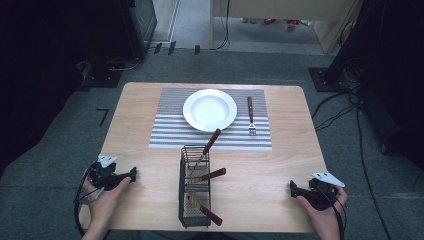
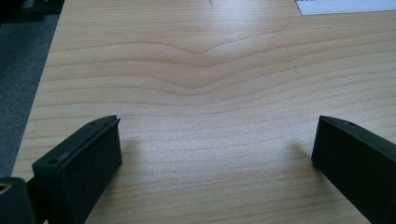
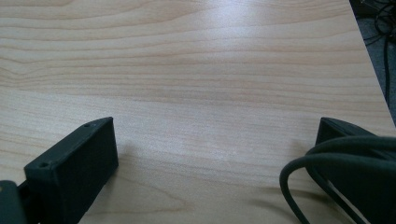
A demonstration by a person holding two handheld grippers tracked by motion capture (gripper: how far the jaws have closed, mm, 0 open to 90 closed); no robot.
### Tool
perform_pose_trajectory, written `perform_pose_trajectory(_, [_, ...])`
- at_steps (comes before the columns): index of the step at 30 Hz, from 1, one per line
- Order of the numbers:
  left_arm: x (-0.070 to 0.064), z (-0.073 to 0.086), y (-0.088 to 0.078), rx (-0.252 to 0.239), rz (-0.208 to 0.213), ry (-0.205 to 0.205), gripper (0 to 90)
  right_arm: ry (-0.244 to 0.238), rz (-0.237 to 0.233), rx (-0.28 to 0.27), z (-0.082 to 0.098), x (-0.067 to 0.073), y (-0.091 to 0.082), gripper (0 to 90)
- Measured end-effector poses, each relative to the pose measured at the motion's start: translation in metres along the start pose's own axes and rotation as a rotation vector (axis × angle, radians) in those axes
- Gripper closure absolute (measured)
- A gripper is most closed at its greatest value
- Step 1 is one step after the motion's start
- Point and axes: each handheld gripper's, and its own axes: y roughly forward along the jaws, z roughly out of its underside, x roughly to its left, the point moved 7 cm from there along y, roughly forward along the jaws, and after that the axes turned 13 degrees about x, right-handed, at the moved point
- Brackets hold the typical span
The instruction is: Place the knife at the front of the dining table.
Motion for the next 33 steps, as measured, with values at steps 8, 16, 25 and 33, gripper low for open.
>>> perform_pose_trajectory(8, [-0.017, -0.018, -0.035, -0.125, 0.059, -0.018, 7.8, -0.001, -0.001, 0.0, 0.0, 0.0, 0.0, 0.0])
perform_pose_trajectory(16, [-0.07, -0.054, -0.088, -0.274, 0.186, 0.063, 16.3, -0.001, -0.003, 0.0, 0.0, 0.001, 0.0, 0.0])
perform_pose_trajectory(25, [-0.148, -0.084, -0.111, -0.332, 0.378, 0.211, 27.2, -0.002, -0.002, 0.0, 0.0, 0.0, 0.0, 0.0])
perform_pose_trajectory(33, [-0.194, -0.099, -0.121, -0.369, 0.558, 0.319, 43.0, -0.007, -0.006, 0.001, 0.0, 0.001, 0.0, 0.0])
